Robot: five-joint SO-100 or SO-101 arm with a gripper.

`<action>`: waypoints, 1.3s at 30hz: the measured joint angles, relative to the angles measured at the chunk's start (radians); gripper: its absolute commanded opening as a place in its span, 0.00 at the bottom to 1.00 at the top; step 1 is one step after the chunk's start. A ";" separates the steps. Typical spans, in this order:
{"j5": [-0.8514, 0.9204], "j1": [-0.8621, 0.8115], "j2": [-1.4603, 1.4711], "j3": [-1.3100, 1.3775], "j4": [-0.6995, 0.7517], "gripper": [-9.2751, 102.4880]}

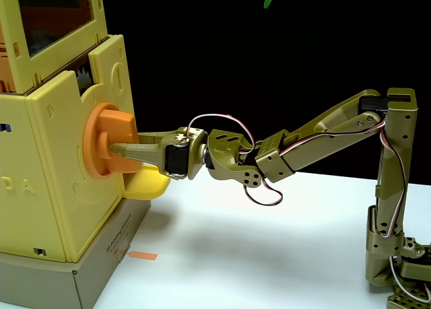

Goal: Turn the button of vending machine.

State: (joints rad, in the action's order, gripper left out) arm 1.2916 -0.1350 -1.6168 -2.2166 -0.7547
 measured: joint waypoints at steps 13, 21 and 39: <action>-0.046 0.009 0.002 -0.002 0.000 0.07; -0.163 0.009 0.002 -0.009 0.000 0.07; -1.712 0.008 -0.071 -0.014 0.141 0.07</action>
State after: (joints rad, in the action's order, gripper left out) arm -0.4203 -0.1273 -1.6874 -2.2304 -0.6136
